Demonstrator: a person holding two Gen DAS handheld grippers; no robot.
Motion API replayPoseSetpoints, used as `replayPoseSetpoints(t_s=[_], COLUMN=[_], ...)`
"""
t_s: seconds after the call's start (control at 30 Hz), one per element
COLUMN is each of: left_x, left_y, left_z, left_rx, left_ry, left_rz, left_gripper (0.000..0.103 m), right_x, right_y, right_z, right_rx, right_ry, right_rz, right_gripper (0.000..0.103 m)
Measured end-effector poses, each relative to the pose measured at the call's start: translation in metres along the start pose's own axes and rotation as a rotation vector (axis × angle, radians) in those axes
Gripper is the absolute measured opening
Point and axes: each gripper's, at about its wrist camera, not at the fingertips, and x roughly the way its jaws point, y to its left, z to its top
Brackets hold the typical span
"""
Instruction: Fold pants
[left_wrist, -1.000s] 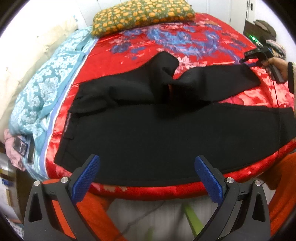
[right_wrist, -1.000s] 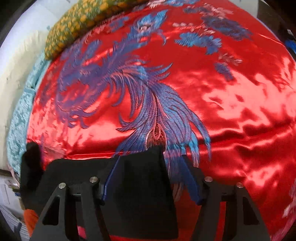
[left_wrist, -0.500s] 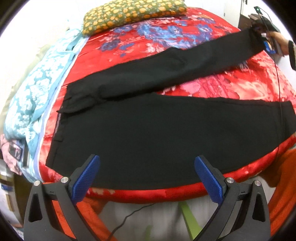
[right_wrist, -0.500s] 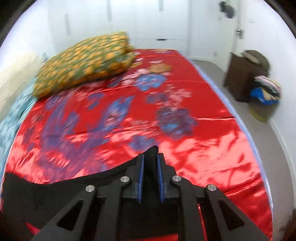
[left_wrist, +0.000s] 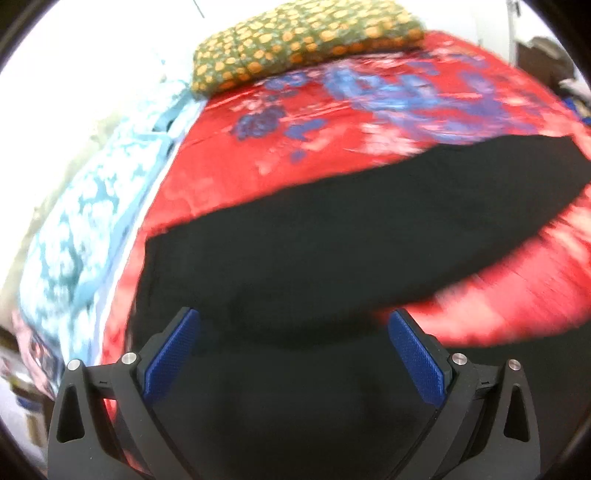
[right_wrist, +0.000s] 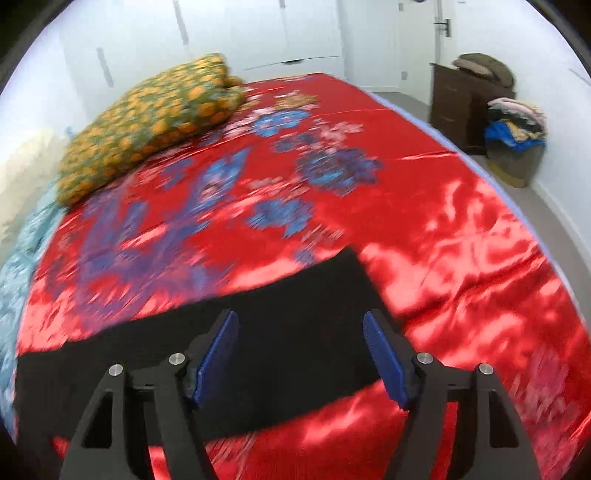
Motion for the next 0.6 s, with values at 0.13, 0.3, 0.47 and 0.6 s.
replayPoseSetpoints(t_s=[0.13, 0.3, 0.47, 0.6], left_x=[0.109, 0.136, 0.113, 0.057], left_y=[-0.005, 0.032, 0.054, 0.057], left_z=[0.025, 0.053, 0.041, -0.003], left_rx=[0.026, -0.181, -0.237, -0.151], left_ry=[0.195, 0.251, 0.264, 0.177], left_rz=[0.152, 0.179, 0.122, 0.019], left_gripper=[0.103, 0.103, 0.102, 0.102], right_x=[-0.03, -0.074, -0.108, -0.13], right_y=[0.02, 0.019, -0.017, -0.039], right_z=[-0.045, -0.093, -0.129, -0.173], right_rx=[-0.051, -0.094, 0.008, 0.164], right_ry=[0.027, 0.041, 0.053, 0.133], right_rz=[0.096, 0.119, 0.086, 0.101], right_gripper=[0.077, 0.082, 0.083, 0.083])
